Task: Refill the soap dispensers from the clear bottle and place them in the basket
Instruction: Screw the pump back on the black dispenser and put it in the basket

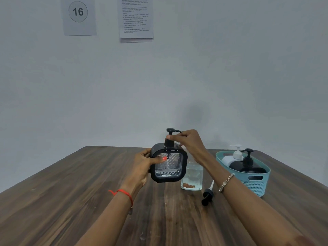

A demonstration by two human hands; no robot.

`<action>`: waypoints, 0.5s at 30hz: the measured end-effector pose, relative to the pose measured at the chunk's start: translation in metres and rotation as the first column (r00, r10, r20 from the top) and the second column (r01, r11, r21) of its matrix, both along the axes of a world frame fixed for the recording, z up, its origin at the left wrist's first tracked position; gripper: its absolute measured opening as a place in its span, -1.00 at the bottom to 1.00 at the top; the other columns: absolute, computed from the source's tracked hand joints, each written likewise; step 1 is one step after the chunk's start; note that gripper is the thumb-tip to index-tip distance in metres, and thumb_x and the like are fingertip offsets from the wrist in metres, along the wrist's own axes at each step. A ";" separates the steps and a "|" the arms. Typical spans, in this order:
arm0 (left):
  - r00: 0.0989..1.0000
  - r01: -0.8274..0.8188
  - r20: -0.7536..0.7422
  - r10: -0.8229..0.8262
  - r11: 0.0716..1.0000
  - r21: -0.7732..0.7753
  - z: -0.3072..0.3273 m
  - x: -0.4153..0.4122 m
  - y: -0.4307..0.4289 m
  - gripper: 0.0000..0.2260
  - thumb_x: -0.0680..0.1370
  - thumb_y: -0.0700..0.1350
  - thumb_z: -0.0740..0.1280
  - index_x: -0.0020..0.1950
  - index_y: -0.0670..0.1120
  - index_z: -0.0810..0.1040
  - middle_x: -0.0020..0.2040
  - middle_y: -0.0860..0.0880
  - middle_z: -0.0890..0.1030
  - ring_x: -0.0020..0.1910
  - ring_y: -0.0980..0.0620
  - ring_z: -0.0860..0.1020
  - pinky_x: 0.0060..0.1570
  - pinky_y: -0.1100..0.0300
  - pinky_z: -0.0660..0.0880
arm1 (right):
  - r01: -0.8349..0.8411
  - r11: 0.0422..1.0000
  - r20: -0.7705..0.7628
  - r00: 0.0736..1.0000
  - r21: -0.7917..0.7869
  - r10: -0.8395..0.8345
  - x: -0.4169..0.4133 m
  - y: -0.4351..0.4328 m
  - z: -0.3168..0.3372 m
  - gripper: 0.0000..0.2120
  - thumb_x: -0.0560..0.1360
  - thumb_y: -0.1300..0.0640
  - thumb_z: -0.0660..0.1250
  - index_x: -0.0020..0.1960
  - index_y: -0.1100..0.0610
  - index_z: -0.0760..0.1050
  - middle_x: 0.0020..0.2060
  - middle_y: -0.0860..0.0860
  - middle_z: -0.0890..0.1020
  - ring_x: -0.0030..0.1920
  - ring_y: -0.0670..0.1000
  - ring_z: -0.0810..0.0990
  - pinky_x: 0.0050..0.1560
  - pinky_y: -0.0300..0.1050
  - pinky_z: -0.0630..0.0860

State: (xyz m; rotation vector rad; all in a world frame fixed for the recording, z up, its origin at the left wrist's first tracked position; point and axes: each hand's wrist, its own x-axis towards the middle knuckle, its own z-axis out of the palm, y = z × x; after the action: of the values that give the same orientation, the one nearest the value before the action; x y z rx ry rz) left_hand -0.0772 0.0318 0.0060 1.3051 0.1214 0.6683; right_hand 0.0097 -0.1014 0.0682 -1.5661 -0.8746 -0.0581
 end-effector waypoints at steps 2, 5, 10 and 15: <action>1.000 0.022 -0.011 -0.022 1.000 0.003 0.001 0.000 -0.002 -0.72 0.27 -0.43 0.46 -0.10 -0.17 0.56 -0.31 0.02 0.68 -0.34 0.08 0.65 -0.40 0.20 0.56 | -0.112 0.994 -0.079 0.991 -0.014 0.110 0.004 -0.001 0.000 -0.90 0.36 0.19 0.45 -0.25 0.22 0.60 -0.22 0.16 0.63 -0.24 -0.01 0.59 -0.20 -0.22 0.51; 0.998 0.056 -0.017 -0.056 0.998 -0.006 0.004 0.000 -0.002 -0.70 0.26 -0.41 0.46 -0.08 -0.17 0.57 -0.30 0.02 0.69 -0.32 0.06 0.66 -0.35 0.17 0.56 | -0.360 0.931 -0.201 0.910 0.054 0.363 0.008 -0.005 0.001 -0.82 0.40 0.34 0.36 0.00 0.27 0.58 -0.06 0.15 0.65 -0.05 0.06 0.64 0.00 -0.17 0.58; 0.997 0.074 0.002 -0.074 0.997 -0.001 0.005 0.000 -0.002 -0.69 0.25 -0.42 0.46 -0.09 -0.16 0.57 -0.29 0.01 0.70 -0.30 0.06 0.67 -0.35 0.17 0.57 | -0.306 0.952 -0.110 0.946 0.009 0.305 0.005 -0.007 0.000 -0.77 0.32 0.36 0.45 -0.04 0.22 0.62 -0.21 0.05 0.70 -0.18 0.00 0.66 -0.09 -0.19 0.58; 0.999 0.048 0.000 -0.048 0.999 -0.010 0.001 0.001 -0.004 -0.72 0.27 -0.42 0.46 -0.11 -0.16 0.57 -0.31 0.01 0.69 -0.32 0.05 0.66 -0.33 0.16 0.56 | -0.081 0.993 0.071 0.994 -0.089 0.087 -0.004 0.001 -0.004 -0.76 0.32 0.13 0.50 -0.06 0.22 0.62 -0.22 0.06 0.66 -0.25 -0.02 0.62 -0.18 -0.21 0.55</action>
State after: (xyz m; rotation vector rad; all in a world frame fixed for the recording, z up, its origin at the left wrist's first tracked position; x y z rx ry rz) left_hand -0.0764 0.0281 0.0075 1.2945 0.0935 0.6262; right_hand 0.0057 -0.1002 0.0637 -1.6133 -1.0127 -0.0193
